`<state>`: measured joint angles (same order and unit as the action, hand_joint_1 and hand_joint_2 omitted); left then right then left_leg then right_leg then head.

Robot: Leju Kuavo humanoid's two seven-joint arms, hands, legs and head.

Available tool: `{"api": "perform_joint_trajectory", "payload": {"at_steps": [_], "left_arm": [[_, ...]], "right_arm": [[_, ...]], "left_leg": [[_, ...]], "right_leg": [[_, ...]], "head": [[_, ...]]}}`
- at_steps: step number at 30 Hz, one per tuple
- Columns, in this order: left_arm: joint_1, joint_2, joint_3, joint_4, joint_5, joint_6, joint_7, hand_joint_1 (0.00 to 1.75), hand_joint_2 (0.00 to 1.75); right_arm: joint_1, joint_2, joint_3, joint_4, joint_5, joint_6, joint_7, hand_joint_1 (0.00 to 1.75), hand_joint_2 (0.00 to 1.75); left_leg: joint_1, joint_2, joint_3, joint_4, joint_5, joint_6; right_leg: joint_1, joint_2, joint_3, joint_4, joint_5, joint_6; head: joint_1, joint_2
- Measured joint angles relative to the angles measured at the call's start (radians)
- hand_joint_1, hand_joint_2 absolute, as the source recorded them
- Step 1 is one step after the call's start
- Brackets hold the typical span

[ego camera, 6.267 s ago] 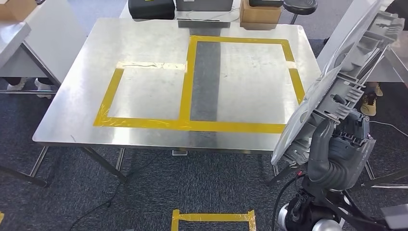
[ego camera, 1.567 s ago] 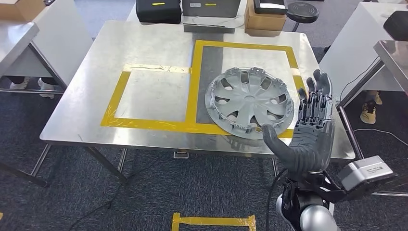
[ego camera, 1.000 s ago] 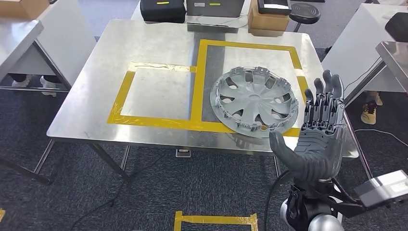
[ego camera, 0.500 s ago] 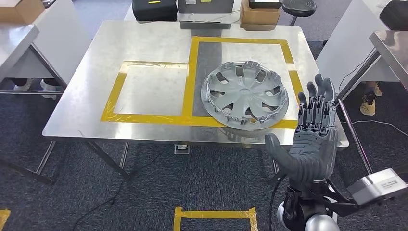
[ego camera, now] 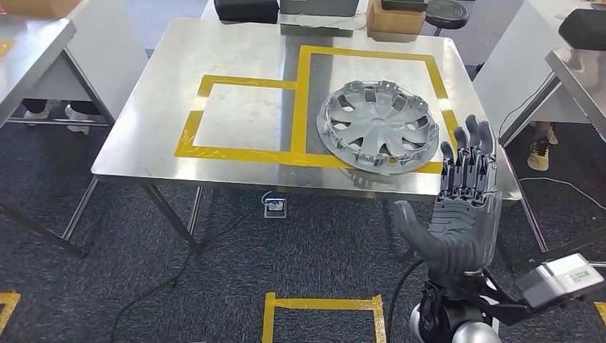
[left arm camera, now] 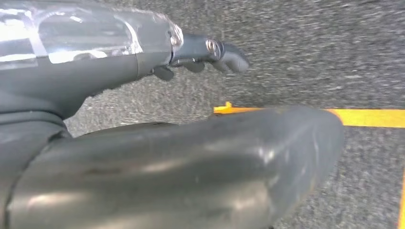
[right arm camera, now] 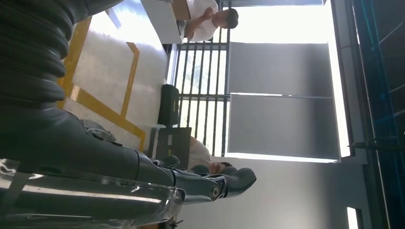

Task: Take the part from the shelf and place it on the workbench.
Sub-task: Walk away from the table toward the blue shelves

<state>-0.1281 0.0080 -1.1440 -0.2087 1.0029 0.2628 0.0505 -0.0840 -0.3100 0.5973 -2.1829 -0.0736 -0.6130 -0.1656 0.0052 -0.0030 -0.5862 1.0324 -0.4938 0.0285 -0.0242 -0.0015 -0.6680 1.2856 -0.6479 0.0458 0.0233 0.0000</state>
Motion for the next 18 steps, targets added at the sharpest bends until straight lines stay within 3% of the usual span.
{"api": "perform_joint_trajectory", "payload": {"at_steps": [1,2,4,6,7,8,10,12,14,15,16,17,18], "left_arm": [[0.0,0.0,0.0,0.0,0.0,0.0,-0.001,0.0,0.0],[0.0,0.0,0.0,0.0,0.0,0.0,-0.003,0.0,0.0],[0.0,-0.002,0.0,0.0,-0.003,-0.001,-0.007,0.0,0.0],[0.0,-0.006,0.0,-0.001,-0.005,0.0,-0.01,0.0,0.0],[0.0,-0.007,0.0,-0.001,-0.006,0.0,-0.011,0.0,0.0],[0.0,-0.007,0.0,-0.001,-0.007,0.0,-0.011,0.0,0.0],[0.001,-0.005,0.0,-0.001,-0.012,-0.001,-0.011,0.0,0.0],[0.001,-0.002,-0.001,0.0,-0.017,-0.001,-0.01,0.0,0.0],[0.001,0.002,-0.001,0.0,-0.023,0.0,-0.012,0.0,0.0],[0.001,0.004,-0.001,0.0,-0.026,0.001,-0.015,0.0,0.0],[0.001,0.007,-0.001,0.0,-0.028,0.002,-0.019,0.0,0.0],[0.001,0.008,-0.001,0.0,-0.031,0.004,-0.023,0.0,0.0],[0.0,0.01,-0.001,0.0,-0.032,0.006,-0.027,0.0,0.0]], "right_arm": [[0.0,0.0,0.0,0.0,-0.001,0.0,0.0,0.0,1.75],[0.0,0.0,0.0,0.001,-0.002,-0.001,0.0,0.0,1.75],[0.0,0.0,0.0,0.0,-0.008,-0.002,-0.004,0.0,1.75],[0.001,0.001,0.0,0.0,-0.016,-0.004,-0.013,0.0,0.87],[0.004,0.001,0.0,0.0,-0.019,-0.004,-0.018,0.0,0.44],[0.008,0.001,0.0,0.0,-0.022,-0.006,-0.023,0.0,0.0],[0.019,0.001,0.0,0.001,-0.027,-0.011,-0.031,0.0,0.0],[0.029,0.002,-0.001,0.002,-0.031,-0.016,-0.039,0.0,0.0],[0.043,0.004,-0.001,0.003,-0.033,-0.02,-0.045,0.0,0.0],[0.05,0.004,-0.001,0.003,-0.036,-0.022,-0.049,0.0,0.0],[0.056,0.005,-0.001,0.003,-0.039,-0.024,-0.054,0.0,0.0],[0.061,0.005,-0.002,0.003,-0.045,-0.025,-0.06,0.0,0.0],[0.066,0.005,-0.002,0.003,-0.052,-0.026,-0.066,0.0,0.0]], "left_leg": [[-0.005,0.0,-0.013,0.0,0.01,0.002],[-0.01,0.0,-0.025,0.0,0.02,0.003],[-0.019,-0.001,-0.043,0.001,0.038,0.003],[-0.021,0.0,-0.052,0.0,0.056,-0.003],[-0.019,0.0,-0.055,-0.001,0.064,-0.008],[-0.016,0.001,-0.057,-0.005,0.075,-0.013],[-0.014,0.001,-0.065,0.0,0.065,-0.023],[-0.011,0.001,-0.085,0.058,-0.016,-0.034],[-0.004,0.001,-0.108,0.172,-0.108,-0.046],[0.001,0.001,-0.111,0.223,-0.123,-0.052],[0.005,0.001,-0.104,0.253,-0.112,-0.058],[0.009,0.002,-0.082,0.252,-0.084,-0.064],[0.013,0.003,-0.043,0.219,-0.054,-0.07]], "right_leg": [[0.003,0.0,0.014,0.012,0.008,-0.007],[0.008,0.0,0.045,-0.014,0.032,-0.016],[0.025,0.001,0.143,-0.151,0.075,-0.047],[0.041,0.001,0.223,-0.282,0.078,-0.069],[0.046,0.001,0.238,-0.312,0.074,-0.072],[0.048,0.001,0.239,-0.324,0.081,-0.072],[0.045,-0.003,0.227,-0.335,0.108,-0.073],[0.037,-0.008,0.204,-0.344,0.137,-0.076],[0.035,-0.009,0.172,-0.34,0.16,-0.076],[0.034,-0.01,0.153,-0.335,0.171,-0.074],[0.031,-0.011,0.133,-0.327,0.181,-0.07],[0.028,-0.012,0.112,-0.317,0.189,-0.065],[0.024,-0.012,0.092,-0.305,0.196,-0.059]], "head": [[0.005,0.0],[0.011,0.0],[0.016,0.0],[0.015,0.0],[0.015,0.0],[0.017,0.0],[0.021,0.0],[0.014,0.0],[0.003,0.0],[0.0,0.0],[-0.002,0.0],[-0.003,0.0],[-0.005,0.0]]}}
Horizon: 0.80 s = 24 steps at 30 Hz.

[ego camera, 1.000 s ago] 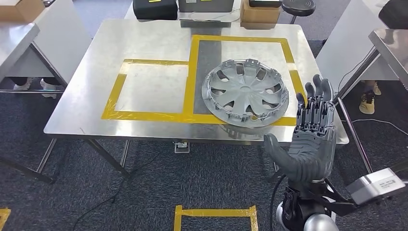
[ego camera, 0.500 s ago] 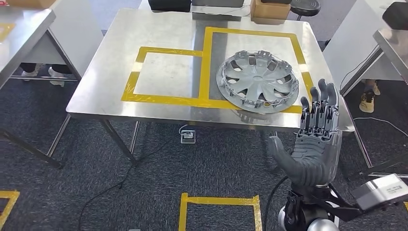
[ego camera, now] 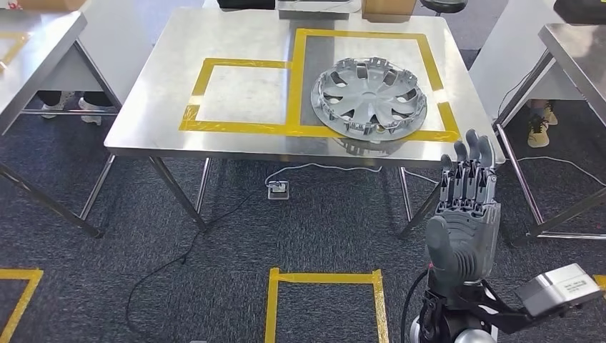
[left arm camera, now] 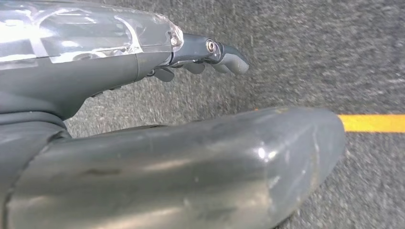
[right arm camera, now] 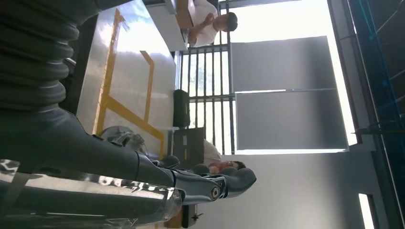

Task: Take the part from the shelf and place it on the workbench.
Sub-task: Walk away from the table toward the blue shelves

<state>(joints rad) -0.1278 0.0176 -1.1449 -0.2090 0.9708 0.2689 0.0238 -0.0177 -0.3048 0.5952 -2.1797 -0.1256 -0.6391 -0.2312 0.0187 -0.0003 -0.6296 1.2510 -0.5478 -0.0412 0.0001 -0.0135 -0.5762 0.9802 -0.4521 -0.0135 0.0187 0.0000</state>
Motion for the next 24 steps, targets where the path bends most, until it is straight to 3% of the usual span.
{"api": "perform_joint_trajectory", "payload": {"at_steps": [1,3,5,7,8,9,11,12,13,14,16,18,19,20,22,23,24], "left_arm": [[-0.001,0.001,0.0,0.0,-0.001,0.002,-0.002,0.0,0.0],[-0.004,0.003,0.0,0.0,-0.003,0.006,-0.005,0.0,0.0],[-0.005,0.006,0.0,0.0,-0.004,0.007,-0.006,0.0,0.0],[-0.005,0.007,0.0,0.0,-0.004,0.007,-0.006,0.0,0.0],[-0.006,0.008,0.0,0.0,-0.002,0.009,-0.006,0.0,0.0],[-0.006,0.009,0.0,0.0,0.0,0.01,-0.006,0.0,0.0],[-0.007,0.01,0.0,0.0,0.009,0.014,-0.006,0.0,0.0],[-0.006,0.01,0.0,0.0,0.012,0.015,-0.004,0.0,0.0],[-0.006,0.011,0.0,0.0,0.014,0.015,-0.002,0.0,0.0],[-0.005,0.012,0.0,0.0,0.013,0.015,0.003,0.0,0.0],[-0.005,0.014,0.0,0.0,0.007,0.012,0.015,0.0,0.0],[-0.006,0.015,0.0,-0.002,-0.001,0.008,0.021,0.0,0.0],[-0.006,0.016,0.0,-0.002,-0.005,0.006,0.021,0.0,0.0],[-0.006,0.016,0.0,-0.003,-0.008,0.005,0.021,0.0,0.0],[-0.004,0.019,0.0,-0.003,-0.01,0.004,0.021,0.0,0.0],[-0.003,0.02,0.0,-0.003,-0.01,0.004,0.021,0.0,0.0],[-0.003,0.021,0.0,-0.003,-0.01,0.004,0.021,0.0,0.0]], "right_arm": [[0.005,0.0,-0.001,0.0,-0.006,0.0,-0.006,0.0,0.0],[0.011,0.0,-0.004,-0.001,-0.014,0.0,-0.016,0.0,0.0],[0.016,0.0,-0.006,-0.001,-0.018,0.001,-0.022,0.0,0.0],[0.021,0.001,-0.006,0.0,-0.02,0.001,-0.023,0.0,0.0],[0.024,0.001,-0.007,0.0,-0.021,0.001,-0.024,0.0,0.0],[0.026,0.001,-0.007,0.0,-0.021,0.0,-0.024,0.0,0.0],[0.032,0.001,-0.008,0.001,-0.025,-0.005,-0.024,0.0,0.0],[0.036,0.002,-0.008,0.003,-0.028,-0.008,-0.026,0.0,0.0],[0.04,0.002,-0.008,0.005,-0.031,-0.011,-0.029,0.0,0.0],[0.044,0.002,-0.008,0.007,-0.032,-0.013,-0.033,0.0,0.0],[0.051,0.002,-0.009,0.008,-0.032,-0.017,-0.041,0.0,0.0],[0.054,0.002,-0.014,0.004,-0.028,-0.022,-0.047,0.0,0.0],[0.056,0.001,-0.017,0.002,-0.026,-0.023,-0.049,0.0,0.0],[0.058,0.001,-0.019,0.0,-0.024,-0.025,-0.05,0.0,0.0],[0.064,0.001,-0.022,-0.001,-0.022,-0.025,-0.051,0.0,0.0],[0.066,0.001,-0.023,-0.001,-0.021,-0.025,-0.051,0.0,0.0],[0.068,0.001,-0.024,-0.001,-0.021,-0.025,-0.051,0.0,0.0]], "left_leg": [[0.003,0.0,0.048,-0.058,0.008,-0.006],[0.005,-0.002,0.13,-0.176,-0.015,-0.002],[-0.001,-0.006,0.151,-0.221,-0.035,0.016],[-0.002,-0.004,0.134,-0.221,-0.019,0.037],[-0.002,-0.003,0.122,-0.222,-0.007,0.047],[-0.001,-0.003,0.107,-0.223,0.007,0.054],[-0.004,-0.004,0.074,-0.222,0.034,0.061],[-0.007,-0.004,0.056,-0.221,0.048,0.063],[-0.01,-0.004,0.038,-0.22,0.062,0.063],[-0.013,-0.004,0.02,-0.22,0.075,0.064],[-0.019,-0.004,-0.009,-0.22,0.101,0.062],[-0.023,-0.003,-0.023,-0.219,0.122,0.057],[-0.022,-0.002,-0.026,-0.221,0.132,0.053],[-0.02,-0.001,-0.028,-0.225,0.144,0.047],[-0.018,-0.001,-0.034,-0.232,0.155,0.035],[-0.019,-0.001,-0.043,-0.221,0.132,0.031],[-0.019,-0.002,-0.054,-0.194,0.09,0.027]], "right_leg": [[-0.003,0.0,-0.018,0.013,0.005,0.006],[-0.004,0.001,-0.043,0.038,0.013,0.018],[-0.005,0.002,-0.051,0.045,0.027,0.03],[-0.009,0.004,-0.057,0.049,0.023,0.042],[-0.011,0.005,-0.064,0.068,-0.008,0.048],[-0.012,0.006,-0.072,0.104,-0.057,0.052],[-0.012,0.006,-0.087,0.219,-0.164,0.057],[-0.012,0.007,-0.088,0.273,-0.19,0.057],[-0.011,0.007,-0.081,0.307,-0.19,0.055],[-0.01,0.007,-0.06,0.309,-0.167,0.049],[-0.002,0.008,0.027,0.214,-0.114,0.03],[0.01,0.008,0.136,0.054,-0.116,0.006],[0.015,0.009,0.17,-0.002,-0.127,-0.001],[0.019,0.009,0.185,-0.032,-0.132,-0.004],[0.018,0.008,0.172,-0.047,-0.109,-0.007],[0.016,0.006,0.161,-0.052,-0.092,-0.011],[0.013,0.004,0.145,-0.058,-0.075,-0.014]], "head": [[-0.003,0.0],[-0.01,0.0],[-0.013,0.0],[-0.012,0.0],[-0.011,0.0],[-0.009,0.0],[-0.001,0.0],[0.003,0.0],[0.009,0.0],[0.014,0.0],[0.023,0.0],[0.025,0.0],[0.023,0.0],[0.024,0.0],[0.026,0.0],[0.026,0.0],[0.021,0.0]]}}
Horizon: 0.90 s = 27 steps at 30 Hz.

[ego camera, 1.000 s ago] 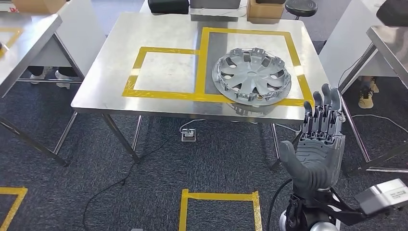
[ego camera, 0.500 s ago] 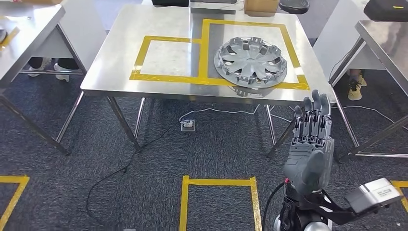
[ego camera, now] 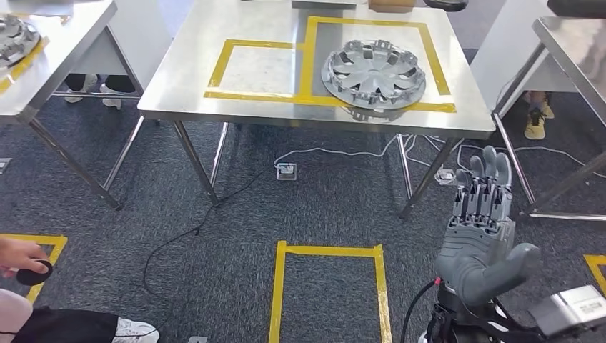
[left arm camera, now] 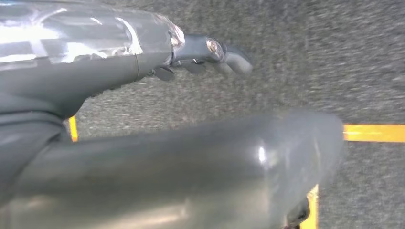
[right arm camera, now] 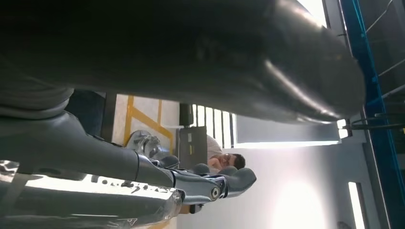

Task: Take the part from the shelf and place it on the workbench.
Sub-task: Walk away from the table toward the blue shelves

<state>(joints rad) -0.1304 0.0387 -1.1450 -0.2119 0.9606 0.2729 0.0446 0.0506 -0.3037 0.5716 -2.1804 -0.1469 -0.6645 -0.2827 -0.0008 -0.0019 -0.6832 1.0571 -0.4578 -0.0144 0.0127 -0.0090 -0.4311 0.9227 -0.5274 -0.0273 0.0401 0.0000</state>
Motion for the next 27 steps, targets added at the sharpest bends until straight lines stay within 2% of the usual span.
{"api": "perform_joint_trajectory", "payload": {"at_steps": [2,3,4,5,6,7,8,9,10,11,13,14,15,17,18,19,20,21,22,23,25,26,27], "left_arm": [[0.0,0.003,0.0,0.0,0.0,0.0,0.0,0.0,0.0],[-0.001,0.004,0.0,0.0,0.0,0.0,0.0,0.0,0.0],[-0.001,0.005,0.0,0.0,0.0,0.0,0.0,0.0,0.0],[-0.001,0.006,0.0,0.0,-0.001,0.0,0.0,0.0,0.0],[-0.001,0.007,0.0,0.0,-0.002,0.0,-0.001,0.0,0.0],[-0.002,0.008,0.0,0.0,-0.004,0.001,-0.002,0.0,0.0],[-0.003,0.009,0.0,-0.001,-0.007,0.001,-0.003,0.0,0.0],[-0.005,0.011,0.0,-0.001,-0.01,0.001,-0.005,0.0,0.0],[-0.006,0.012,0.0,-0.002,-0.014,0.001,-0.007,0.0,0.0],[-0.008,0.013,0.0,-0.002,-0.017,0.001,-0.009,0.0,0.0],[-0.007,0.014,0.0,-0.003,-0.021,0.001,-0.011,0.0,0.0],[-0.006,0.014,0.0,-0.003,-0.023,0.0,-0.011,0.0,0.0],[-0.005,0.014,0.0,-0.003,-0.023,0.0,-0.01,0.0,0.0],[-0.005,0.013,0.0,-0.005,-0.025,0.0,-0.009,0.0,0.0],[-0.005,0.012,0.0,-0.006,-0.026,-0.001,-0.008,0.0,0.0],[-0.004,0.012,0.0,-0.007,-0.027,-0.001,-0.007,0.0,0.0],[-0.004,0.011,0.0,-0.007,-0.028,-0.001,-0.006,0.0,0.0],[-0.003,0.011,0.0,-0.007,-0.028,-0.002,-0.004,0.0,0.0],[-0.003,0.011,0.0,-0.007,-0.028,-0.002,-0.003,0.0,0.0],[-0.003,0.01,0.0,-0.008,-0.028,-0.003,-0.003,0.0,0.0],[-0.004,0.006,0.0,-0.008,-0.029,-0.006,-0.002,0.0,0.0],[-0.004,0.005,0.0,-0.009,-0.029,-0.007,-0.002,0.0,0.0],[-0.003,0.004,0.0,-0.009,-0.029,-0.009,-0.002,0.0,0.0]], "right_arm": [[0.004,0.0,0.0,0.0,0.0,0.0,0.0,0.0,0.0],[0.005,0.0,0.0,0.001,0.0,0.0,0.0,0.0,0.0],[0.006,0.0,0.0,0.001,0.0,0.0,0.0,0.0,0.0],[0.007,0.0,0.0,0.001,0.0,0.0,0.0,0.0,0.0],[0.007,0.0,0.0,0.001,0.0,0.0,0.0,0.0,0.0],[0.007,0.0,0.0,0.001,0.001,-0.001,0.0,0.0,0.0],[0.007,0.0,0.0,0.0,0.003,-0.001,0.0,0.0,0.0],[0.007,0.0,0.0,-0.001,0.006,-0.001,0.0,0.0,0.0],[0.007,0.0,-0.001,-0.002,0.011,-0.001,0.001,0.0,0.0],[0.008,0.001,-0.001,-0.002,0.017,-0.001,0.003,0.0,0.0],[0.012,0.001,-0.002,-0.003,0.027,-0.002,0.011,0.0,0.0],[0.015,0.002,-0.003,-0.003,0.031,-0.002,0.014,0.0,0.0],[0.018,0.002,-0.005,-0.002,0.034,-0.002,0.017,0.0,0.0],[0.023,0.003,-0.008,-0.002,0.04,-0.002,0.02,0.0,0.0],[0.025,0.004,-0.009,-0.002,0.044,-0.002,0.022,0.0,0.0],[0.028,0.004,-0.009,-0.002,0.048,-0.002,0.024,0.0,0.0],[0.03,0.004,-0.009,-0.002,0.05,-0.002,0.026,0.0,0.0],[0.032,0.004,-0.01,-0.002,0.053,-0.002,0.028,0.0,0.0],[0.033,0.004,-0.01,-0.003,0.054,-0.002,0.028,0.0,0.0],[0.033,0.005,-0.012,-0.004,0.055,-0.002,0.029,0.0,0.0],[0.033,0.006,-0.015,-0.01,0.06,-0.002,0.03,0.0,0.0],[0.033,0.007,-0.017,-0.013,0.062,-0.002,0.032,0.0,0.0],[0.033,0.007,-0.017,-0.015,0.064,-0.002,0.034,0.0,0.0]], "left_leg": [[0.004,0.0,-0.022,0.11,-0.112,-0.008],[0.007,0.0,-0.027,0.172,-0.143,-0.013],[0.009,0.001,-0.025,0.221,-0.145,-0.017],[0.01,0.001,-0.012,0.243,-0.122,-0.02],[0.011,0.001,0.016,0.234,-0.089,-0.022],[0.013,0.001,0.062,0.194,-0.065,-0.024],[0.014,0.001,0.119,0.125,-0.065,-0.025],[0.014,0.0,0.173,0.052,-0.083,-0.023],[0.013,-0.002,0.211,-0.006,-0.107,-0.017],[0.011,-0.003,0.23,-0.042,-0.126,-0.009],[0.009,-0.004,0.222,-0.052,-0.122,0.012],[0.01,-0.003,0.212,-0.052,-0.111,0.02],[0.011,-0.002,0.2,-0.052,-0.098,0.028],[0.011,0.0,0.169,-0.052,-0.072,0.036],[0.01,0.0,0.153,-0.051,-0.059,0.038],[0.009,0.0,0.136,-0.051,-0.046,0.038],[0.007,0.0,0.119,-0.05,-0.033,0.038],[0.004,0.001,0.103,-0.05,-0.021,0.037],[0.002,0.001,0.089,-0.05,-0.009,0.036],[0.0,0.001,0.079,-0.05,0.001,0.035],[-0.003,0.002,0.066,-0.05,0.022,0.028],[-0.002,0.003,0.061,-0.051,0.032,0.023],[-0.002,0.004,0.057,-0.053,0.042,0.016]], "right_leg": [[-0.002,-0.001,-0.034,0.002,0.029,-0.004],[-0.001,-0.002,-0.053,0.005,0.042,-0.003],[-0.002,-0.003,-0.073,0.011,0.054,-0.002],[-0.002,-0.003,-0.095,0.019,0.065,0.001],[-0.004,-0.003,-0.117,0.03,0.073,0.005],[-0.005,-0.003,-0.138,0.044,0.08,0.009],[-0.005,-0.003,-0.157,0.059,0.085,0.013],[-0.005,-0.003,-0.172,0.073,0.089,0.018],[-0.004,-0.003,-0.182,0.084,0.094,0.023],[-0.004,-0.003,-0.189,0.09,0.101,0.028],[-0.007,-0.001,-0.195,0.091,0.116,0.038],[-0.009,0.002,-0.2,0.098,0.105,0.043],[-0.011,0.005,-0.208,0.121,0.072,0.05],[-0.015,0.007,-0.226,0.219,-0.036,0.062],[-0.016,0.007,-0.232,0.282,-0.079,0.065],[-0.016,0.007,-0.23,0.331,-0.096,0.065],[-0.016,0.007,-0.218,0.354,-0.089,0.062],[-0.015,0.008,-0.192,0.344,-0.064,0.057],[-0.013,0.008,-0.152,0.299,-0.035,0.049],[-0.009,0.009,-0.099,0.229,-0.018,0.038],[0.0,0.009,-0.004,0.081,-0.022,0.018],[0.004,0.009,0.021,0.036,-0.031,0.011],[0.006,0.009,0.027,0.013,-0.033,0.008]], "head": [[-0.011,0.0],[-0.015,0.0],[-0.017,0.0],[-0.018,0.0],[-0.02,0.0],[-0.022,0.0],[-0.025,0.0],[-0.028,0.0],[-0.03,0.0],[-0.031,0.0],[-0.031,0.0],[-0.031,0.0],[-0.029,0.0],[-0.023,0.0],[-0.019,0.0],[-0.014,0.0],[-0.008,0.0],[-0.002,0.0],[0.002,0.0],[0.005,0.0],[0.006,0.0],[0.006,0.0],[0.007,0.0]]}}
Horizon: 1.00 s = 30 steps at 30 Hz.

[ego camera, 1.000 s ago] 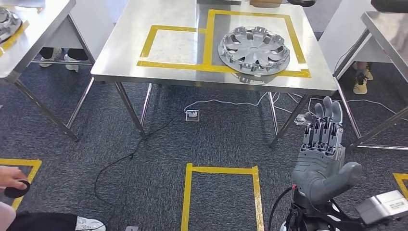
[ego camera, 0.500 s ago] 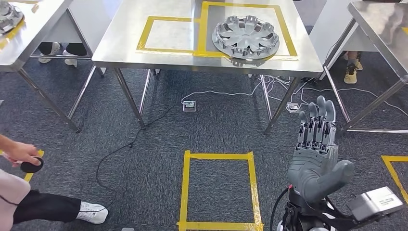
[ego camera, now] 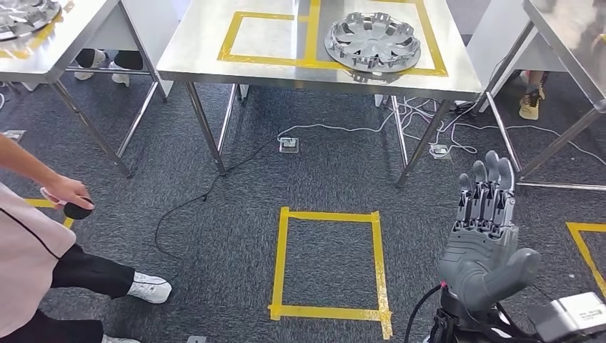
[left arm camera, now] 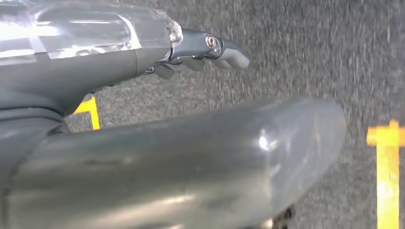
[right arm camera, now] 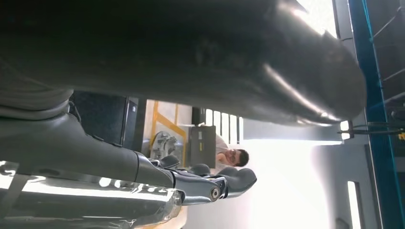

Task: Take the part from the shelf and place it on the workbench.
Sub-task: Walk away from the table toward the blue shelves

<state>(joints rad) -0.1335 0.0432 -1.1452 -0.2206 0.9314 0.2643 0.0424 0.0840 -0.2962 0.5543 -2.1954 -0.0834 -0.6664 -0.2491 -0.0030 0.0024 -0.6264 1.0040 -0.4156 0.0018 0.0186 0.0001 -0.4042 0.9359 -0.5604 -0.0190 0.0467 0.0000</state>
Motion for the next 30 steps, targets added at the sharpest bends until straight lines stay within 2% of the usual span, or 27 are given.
{"api": "perform_joint_trajectory", "payload": {"at_steps": [1,2,3,4,6,7,8,9,10,11,12,13,14,16,18,19,21,22,23,24,25,27,28,29,30], "left_arm": [[0.001,0.0,0.0,0.0,0.0,-0.001,0.0,0.0,0.0],[0.001,0.0,0.0,0.0,0.0,-0.001,0.0,0.0,0.0],[0.002,0.0,0.0,0.0,-0.001,-0.001,0.0,0.0,0.0],[0.002,0.0,0.0,0.0,-0.001,-0.001,0.0,0.0,0.0],[0.002,0.0,0.0,0.001,-0.002,-0.001,0.001,0.0,0.0],[0.002,0.0,0.0,0.001,-0.002,-0.001,0.002,0.0,0.0],[0.002,0.0,0.0,0.001,-0.002,-0.001,0.002,0.0,0.0],[0.002,0.001,0.0,0.001,-0.002,-0.001,0.002,0.0,0.0],[0.002,0.001,0.0,0.001,-0.002,-0.001,0.003,0.0,0.0],[0.002,0.001,0.0,0.001,-0.002,-0.001,0.003,0.0,0.0],[0.002,0.001,0.0,0.001,-0.003,-0.001,0.003,0.0,0.0],[0.002,0.001,0.0,0.001,-0.003,-0.001,0.003,0.0,0.0],[0.002,0.001,0.0,0.001,-0.003,-0.001,0.003,0.0,0.0],[0.003,0.001,0.0,0.001,-0.003,-0.001,0.003,0.0,0.0],[0.003,0.0,0.0,0.002,-0.003,-0.001,0.003,0.0,0.0],[0.004,-0.001,0.0,0.002,-0.003,-0.001,0.003,0.0,0.0],[0.005,-0.001,0.0,0.002,-0.003,-0.001,0.004,0.0,0.0],[0.006,-0.001,0.0,0.002,-0.003,-0.001,0.004,0.0,0.0],[0.007,-0.001,0.0,0.002,-0.003,-0.001,0.004,0.0,0.0],[0.007,-0.001,0.0,0.003,-0.003,-0.001,0.004,0.0,0.0],[0.006,-0.001,0.0,0.003,-0.003,-0.001,0.004,0.0,0.0],[0.005,-0.002,0.0,0.003,-0.003,-0.001,0.004,0.0,0.0],[0.004,-0.002,0.0,0.003,-0.003,-0.001,0.004,0.0,0.0],[0.005,-0.002,0.0,0.003,-0.003,-0.001,0.004,0.0,0.0],[0.004,-0.002,0.0,0.003,-0.003,-0.001,0.004,0.0,0.0]], "right_arm": [[0.001,0.001,0.0,-0.001,0.001,0.0,0.002,0.0,0.0],[0.002,0.002,0.0,-0.001,0.003,0.0,0.003,0.0,0.0],[0.003,0.004,0.0,-0.001,0.005,0.0,0.004,0.0,0.0],[0.004,0.006,-0.001,-0.001,0.006,0.0,0.004,0.0,0.0],[0.007,0.009,-0.001,-0.001,0.008,0.0,0.004,0.0,0.0],[0.008,0.01,-0.001,-0.001,0.009,0.0,0.005,0.0,0.0],[0.009,0.011,-0.001,-0.001,0.009,0.0,0.005,0.0,0.0],[0.011,0.012,-0.001,-0.001,0.009,0.0,0.005,0.0,0.0],[0.013,0.013,-0.002,-0.001,0.009,0.0,0.005,0.0,0.0],[0.014,0.015,-0.004,-0.001,0.009,0.0,0.006,0.0,0.0],[0.014,0.017,-0.005,-0.002,0.01,0.0,0.007,0.0,0.0],[0.014,0.018,-0.007,-0.002,0.01,0.0,0.009,0.0,0.0],[0.014,0.019,-0.008,-0.003,0.01,0.0,0.011,0.0,0.0],[0.015,0.02,-0.008,-0.005,0.01,0.0,0.014,0.0,0.0],[0.017,0.021,-0.008,-0.006,0.01,0.0,0.015,0.0,0.0],[0.017,0.022,-0.009,-0.007,0.01,0.0,0.015,0.0,0.0],[0.018,0.023,-0.008,-0.008,0.009,0.0,0.016,0.0,0.0],[0.019,0.023,-0.008,-0.008,0.009,0.0,0.017,0.0,0.0],[0.02,0.024,-0.008,-0.008,0.009,0.0,0.018,0.0,0.0],[0.02,0.025,-0.008,-0.008,0.008,0.0,0.018,0.0,0.0],[0.021,0.025,-0.008,-0.008,0.008,0.0,0.019,0.0,0.0],[0.02,0.025,-0.009,-0.009,0.008,0.0,0.02,0.0,0.0],[0.02,0.025,-0.009,-0.009,0.008,0.0,0.02,0.0,0.0],[0.019,0.025,-0.009,-0.01,0.008,0.0,0.021,0.0,0.0],[0.02,0.025,-0.009,-0.009,0.008,0.0,0.021,0.0,0.0]], "left_leg": [[0.002,0.001,-0.006,-0.001,0.006,-0.005],[0.002,0.0,-0.014,0.004,-0.002,-0.011],[0.002,-0.001,-0.025,0.023,-0.028,-0.016],[0.003,-0.002,-0.04,0.061,-0.072,-0.02],[0.005,-0.003,-0.073,0.181,-0.162,-0.029],[0.006,-0.003,-0.083,0.237,-0.179,-0.033],[0.006,-0.004,-0.083,0.27,-0.17,-0.036],[0.008,-0.005,-0.065,0.269,-0.145,-0.037],[0.01,-0.014,-0.028,0.23,-0.116,-0.038],[0.013,-0.034,0.019,0.167,-0.099,-0.037],[0.016,-0.057,0.066,0.101,-0.096,-0.034],[0.018,-0.076,0.099,0.05,-0.104,-0.03],[0.019,-0.085,0.117,0.021,-0.116,-0.025],[0.02,-0.068,0.12,0.006,-0.124,-0.015],[0.025,-0.042,0.119,0.001,-0.121,-0.003],[0.027,-0.029,0.118,-0.001,-0.118,0.002],[0.025,-0.003,0.115,-0.001,-0.116,0.006],[0.024,0.011,0.113,-0.001,-0.116,0.007],[0.023,0.024,0.111,0.0,-0.116,0.007],[0.022,0.036,0.111,0.0,-0.116,0.007],[0.021,0.047,0.111,0.0,-0.116,0.006],[0.019,0.066,0.112,0.0,-0.117,0.003],[0.017,0.074,0.111,0.0,-0.117,0.0],[0.015,0.082,0.109,0.0,-0.116,-0.004],[0.013,0.091,0.107,0.001,-0.116,-0.008]], "right_leg": [[-0.001,-0.001,-0.004,-0.007,0.008,-0.002],[-0.002,-0.003,-0.012,-0.013,0.019,-0.005],[-0.005,-0.004,-0.022,-0.018,0.032,-0.009],[-0.007,-0.006,-0.033,-0.021,0.044,-0.012],[-0.006,-0.007,-0.059,-0.017,0.061,-0.015],[-0.006,-0.008,-0.071,-0.013,0.069,-0.015],[-0.006,-0.007,-0.084,-0.008,0.075,-0.013],[-0.006,-0.003,-0.097,0.0,0.081,-0.011],[-0.007,0.001,-0.11,0.009,0.084,-0.007],[-0.008,0.006,-0.123,0.02,0.086,-0.004],[-0.008,0.012,-0.135,0.032,0.087,0.0],[-0.009,0.017,-0.146,0.042,0.089,0.004],[-0.009,0.025,-0.155,0.05,0.091,0.01],[-0.009,0.045,-0.167,0.058,0.099,0.021],[-0.009,0.045,-0.185,0.088,0.079,0.033],[-0.011,0.037,-0.202,0.129,0.052,0.04],[-0.016,0.015,-0.253,0.259,-0.017,0.055],[-0.02,0.009,-0.273,0.316,-0.038,0.059],[-0.023,0.005,-0.28,0.343,-0.043,0.062],[-0.024,0.002,-0.268,0.329,-0.027,0.062],[-0.025,-0.004,-0.239,0.279,0.004,0.06],[-0.019,-0.037,-0.169,0.141,0.063,0.051],[-0.015,-0.051,-0.147,0.093,0.077,0.044],[-0.01,-0.06,-0.137,0.068,0.078,0.037],[-0.007,-0.055,-0.138,0.063,0.074,0.03]], "head": [[0.0,0.0],[0.0,0.0],[-0.003,0.0],[-0.008,0.0],[-0.017,0.0],[-0.019,0.0],[-0.022,0.0],[-0.024,0.0],[-0.025,0.0],[-0.027,0.0],[-0.028,0.0],[-0.029,0.0],[-0.031,0.0],[-0.03,0.0],[-0.025,0.0],[-0.019,0.0],[-0.005,0.0],[-0.001,0.0],[0.001,0.0],[0.002,0.0],[0.003,0.0],[0.004,0.0],[0.005,0.0],[0.005,0.0],[0.005,0.0]]}}
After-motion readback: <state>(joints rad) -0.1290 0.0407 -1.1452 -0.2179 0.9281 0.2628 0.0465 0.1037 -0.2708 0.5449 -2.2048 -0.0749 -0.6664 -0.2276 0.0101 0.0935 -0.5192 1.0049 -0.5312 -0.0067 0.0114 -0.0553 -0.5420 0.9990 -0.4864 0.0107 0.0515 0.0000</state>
